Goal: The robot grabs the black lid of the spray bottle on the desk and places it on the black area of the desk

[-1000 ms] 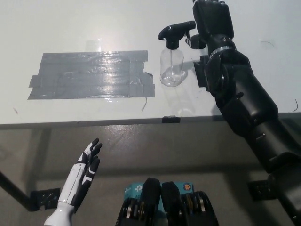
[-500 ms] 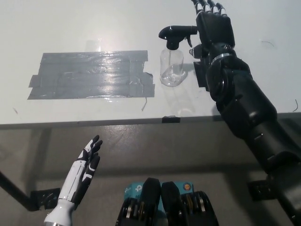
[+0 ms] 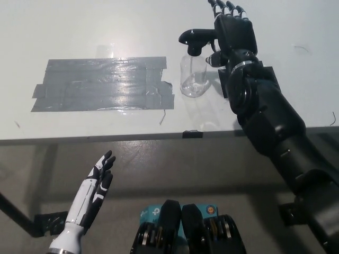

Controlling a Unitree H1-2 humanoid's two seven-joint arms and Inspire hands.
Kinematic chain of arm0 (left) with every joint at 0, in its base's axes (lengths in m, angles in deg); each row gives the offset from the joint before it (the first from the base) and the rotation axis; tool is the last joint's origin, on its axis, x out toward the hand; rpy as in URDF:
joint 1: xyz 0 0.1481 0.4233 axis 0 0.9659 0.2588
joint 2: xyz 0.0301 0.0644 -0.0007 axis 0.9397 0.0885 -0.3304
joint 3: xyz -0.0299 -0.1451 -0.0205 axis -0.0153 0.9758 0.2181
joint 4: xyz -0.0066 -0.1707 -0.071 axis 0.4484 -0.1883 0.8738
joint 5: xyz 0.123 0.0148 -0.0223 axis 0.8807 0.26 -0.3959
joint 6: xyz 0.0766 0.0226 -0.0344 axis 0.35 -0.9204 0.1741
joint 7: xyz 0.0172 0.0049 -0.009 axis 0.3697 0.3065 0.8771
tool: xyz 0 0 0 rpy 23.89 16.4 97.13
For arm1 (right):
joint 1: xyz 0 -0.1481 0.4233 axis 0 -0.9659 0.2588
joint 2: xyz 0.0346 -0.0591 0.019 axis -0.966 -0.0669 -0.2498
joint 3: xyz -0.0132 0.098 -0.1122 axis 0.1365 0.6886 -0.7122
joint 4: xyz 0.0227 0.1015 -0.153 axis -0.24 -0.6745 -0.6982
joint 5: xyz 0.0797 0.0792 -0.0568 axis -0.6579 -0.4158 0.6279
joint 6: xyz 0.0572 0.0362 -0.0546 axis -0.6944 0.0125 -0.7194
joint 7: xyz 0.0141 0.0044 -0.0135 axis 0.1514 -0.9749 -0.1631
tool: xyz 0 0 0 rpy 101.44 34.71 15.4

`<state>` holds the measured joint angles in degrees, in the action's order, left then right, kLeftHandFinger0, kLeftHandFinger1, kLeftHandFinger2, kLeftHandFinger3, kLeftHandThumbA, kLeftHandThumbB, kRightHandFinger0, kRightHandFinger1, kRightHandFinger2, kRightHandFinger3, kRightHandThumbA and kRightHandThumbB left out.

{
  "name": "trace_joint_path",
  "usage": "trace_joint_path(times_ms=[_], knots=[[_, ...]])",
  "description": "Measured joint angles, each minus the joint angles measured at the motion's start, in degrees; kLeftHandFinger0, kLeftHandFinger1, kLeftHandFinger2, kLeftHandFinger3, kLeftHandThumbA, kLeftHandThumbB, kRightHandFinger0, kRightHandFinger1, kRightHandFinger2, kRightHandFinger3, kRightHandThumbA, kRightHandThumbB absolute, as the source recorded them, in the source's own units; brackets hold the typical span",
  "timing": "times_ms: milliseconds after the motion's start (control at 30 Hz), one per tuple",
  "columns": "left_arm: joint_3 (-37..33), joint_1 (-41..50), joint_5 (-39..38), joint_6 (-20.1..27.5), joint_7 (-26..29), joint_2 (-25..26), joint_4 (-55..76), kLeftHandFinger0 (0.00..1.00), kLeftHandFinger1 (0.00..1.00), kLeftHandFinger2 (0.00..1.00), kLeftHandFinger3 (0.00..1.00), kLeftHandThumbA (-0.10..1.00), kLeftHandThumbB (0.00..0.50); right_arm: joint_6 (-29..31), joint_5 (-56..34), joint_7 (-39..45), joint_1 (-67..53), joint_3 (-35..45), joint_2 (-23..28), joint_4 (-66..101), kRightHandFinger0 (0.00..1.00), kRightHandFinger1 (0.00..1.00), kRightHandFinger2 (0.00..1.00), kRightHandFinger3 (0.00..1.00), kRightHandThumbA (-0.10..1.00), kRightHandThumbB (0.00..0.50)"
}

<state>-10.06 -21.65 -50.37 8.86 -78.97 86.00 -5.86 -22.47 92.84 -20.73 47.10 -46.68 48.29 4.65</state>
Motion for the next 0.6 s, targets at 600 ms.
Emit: trace_joint_path(times_ms=[600], knots=[[0.02, -0.79, 0.02, -0.40, -0.41, 0.14, 0.06, 1.00, 1.00, 1.00, 1.00, 0.99, 0.025, 0.20, -0.35, -0.34, 2.96, -4.26, -0.19, -3.60, 1.00, 1.00, 1.00, 1.00, 0.84, 0.345]])
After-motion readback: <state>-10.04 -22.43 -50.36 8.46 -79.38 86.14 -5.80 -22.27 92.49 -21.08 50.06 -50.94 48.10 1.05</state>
